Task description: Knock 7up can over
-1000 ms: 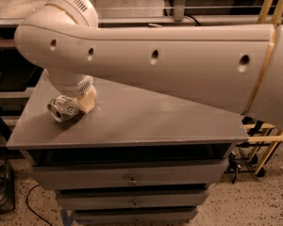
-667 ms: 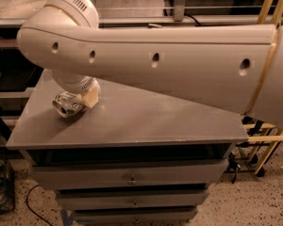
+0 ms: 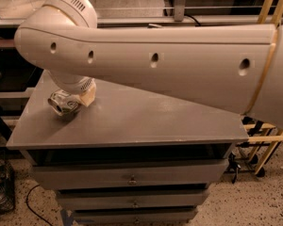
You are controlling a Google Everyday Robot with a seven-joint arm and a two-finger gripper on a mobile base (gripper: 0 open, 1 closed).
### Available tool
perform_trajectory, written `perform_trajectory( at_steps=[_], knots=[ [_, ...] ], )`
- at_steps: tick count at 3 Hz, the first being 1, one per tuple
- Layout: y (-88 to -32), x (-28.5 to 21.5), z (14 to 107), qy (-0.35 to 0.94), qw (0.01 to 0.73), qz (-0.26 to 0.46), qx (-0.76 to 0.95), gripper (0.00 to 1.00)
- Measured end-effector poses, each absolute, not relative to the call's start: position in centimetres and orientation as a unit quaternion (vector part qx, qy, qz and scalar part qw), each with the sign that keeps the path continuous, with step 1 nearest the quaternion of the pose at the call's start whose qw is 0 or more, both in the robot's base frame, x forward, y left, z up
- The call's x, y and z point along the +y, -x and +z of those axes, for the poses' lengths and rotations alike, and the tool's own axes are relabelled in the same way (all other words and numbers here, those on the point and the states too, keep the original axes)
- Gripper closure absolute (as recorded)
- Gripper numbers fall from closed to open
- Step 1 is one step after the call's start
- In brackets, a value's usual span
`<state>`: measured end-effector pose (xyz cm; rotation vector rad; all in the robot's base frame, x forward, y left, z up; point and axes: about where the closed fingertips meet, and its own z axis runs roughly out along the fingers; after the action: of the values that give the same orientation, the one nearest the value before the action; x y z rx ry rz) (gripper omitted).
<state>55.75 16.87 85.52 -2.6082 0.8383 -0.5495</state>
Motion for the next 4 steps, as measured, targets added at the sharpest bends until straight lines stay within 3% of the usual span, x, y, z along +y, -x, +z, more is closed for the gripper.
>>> perform_trajectory(
  at_steps=[1, 2, 4],
  knots=[
    [-55.71, 16.82, 85.6, 0.919, 0.173, -0.194, 0.296, 0.12],
    [-55.68, 16.78, 85.67, 0.919, 0.173, -0.195, 0.296, 0.0],
    [-55.93, 16.52, 86.34, 0.917, 0.181, -0.193, 0.299, 0.0]
  ],
)
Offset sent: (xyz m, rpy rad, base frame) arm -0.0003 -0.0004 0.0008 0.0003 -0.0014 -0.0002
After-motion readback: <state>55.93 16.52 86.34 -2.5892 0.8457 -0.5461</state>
